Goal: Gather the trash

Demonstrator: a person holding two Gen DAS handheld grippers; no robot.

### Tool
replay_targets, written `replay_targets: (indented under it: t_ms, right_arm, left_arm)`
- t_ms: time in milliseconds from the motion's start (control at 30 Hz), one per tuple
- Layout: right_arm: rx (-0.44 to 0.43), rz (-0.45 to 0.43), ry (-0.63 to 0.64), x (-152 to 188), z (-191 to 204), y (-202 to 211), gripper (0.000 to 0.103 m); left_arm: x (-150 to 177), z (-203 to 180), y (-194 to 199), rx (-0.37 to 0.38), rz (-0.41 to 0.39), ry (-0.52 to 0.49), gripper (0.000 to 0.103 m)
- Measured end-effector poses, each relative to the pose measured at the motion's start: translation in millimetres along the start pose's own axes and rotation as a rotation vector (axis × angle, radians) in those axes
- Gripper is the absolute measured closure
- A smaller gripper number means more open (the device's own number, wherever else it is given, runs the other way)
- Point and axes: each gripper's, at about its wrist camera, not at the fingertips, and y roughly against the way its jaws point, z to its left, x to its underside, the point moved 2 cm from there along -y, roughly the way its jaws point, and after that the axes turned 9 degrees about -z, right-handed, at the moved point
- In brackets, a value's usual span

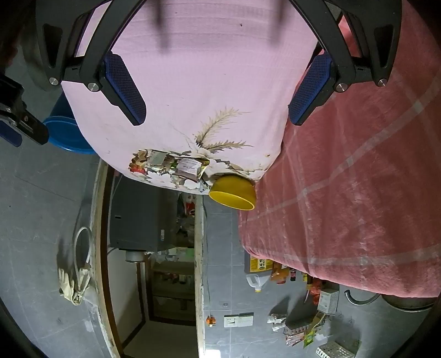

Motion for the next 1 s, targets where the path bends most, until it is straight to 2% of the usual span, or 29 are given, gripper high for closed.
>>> replay_targets:
  t_ms: [1000]
  right_arm:
    - [0.001, 0.002, 0.001, 1.4, 1.4, -1.5, 0.000]
  left_arm:
    - [3.4, 2.2, -2.7, 0.000, 0.004, -0.002, 0.001]
